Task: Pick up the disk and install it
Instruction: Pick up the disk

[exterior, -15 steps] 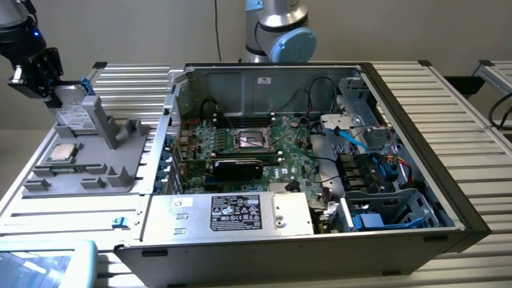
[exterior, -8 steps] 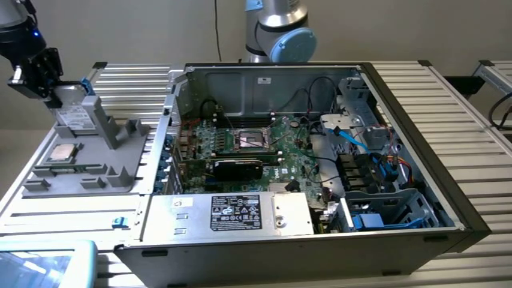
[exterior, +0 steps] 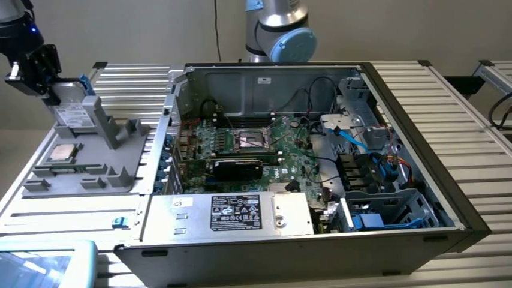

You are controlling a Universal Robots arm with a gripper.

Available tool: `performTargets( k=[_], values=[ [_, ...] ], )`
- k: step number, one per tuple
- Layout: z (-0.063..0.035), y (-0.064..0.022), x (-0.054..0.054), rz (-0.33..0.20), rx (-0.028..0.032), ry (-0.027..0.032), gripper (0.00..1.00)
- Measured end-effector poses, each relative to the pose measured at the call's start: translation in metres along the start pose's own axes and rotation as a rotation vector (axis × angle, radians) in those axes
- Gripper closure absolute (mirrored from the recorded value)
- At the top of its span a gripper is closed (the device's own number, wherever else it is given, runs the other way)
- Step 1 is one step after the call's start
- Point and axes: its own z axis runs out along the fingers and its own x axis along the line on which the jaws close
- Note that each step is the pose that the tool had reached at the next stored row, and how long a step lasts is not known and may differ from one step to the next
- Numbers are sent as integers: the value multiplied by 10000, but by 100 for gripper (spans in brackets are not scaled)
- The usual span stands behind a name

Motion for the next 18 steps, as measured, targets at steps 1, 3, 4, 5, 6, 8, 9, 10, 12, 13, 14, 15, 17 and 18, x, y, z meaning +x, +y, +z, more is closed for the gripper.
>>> performTargets(
  k=[1,3,4,5,6,8,9,10,12,13,14,15,17,18],
  values=[
    [-30,1,0,0,4,0,63],
    [-97,2,-1,-1,28,-1,63],
    [-133,3,-2,-1,41,-1,63],
    [-168,4,-3,-1,55,-1,63],
    [-207,5,-3,-1,71,-2,63],
    [-283,6,-5,-2,99,-2,63],
    [-324,8,-6,-2,112,-2,63],
    [-366,9,-7,-2,124,-3,63],
    [-455,11,-8,-3,142,-3,63],
    [-501,12,-9,-3,154,-3,63],
    [-545,13,-10,-3,162,-3,63],
    [-589,14,-10,-3,172,-4,63],
    [-679,16,-11,-3,189,-4,63],
    [-724,17,-12,-3,200,-4,63]
  ],
)
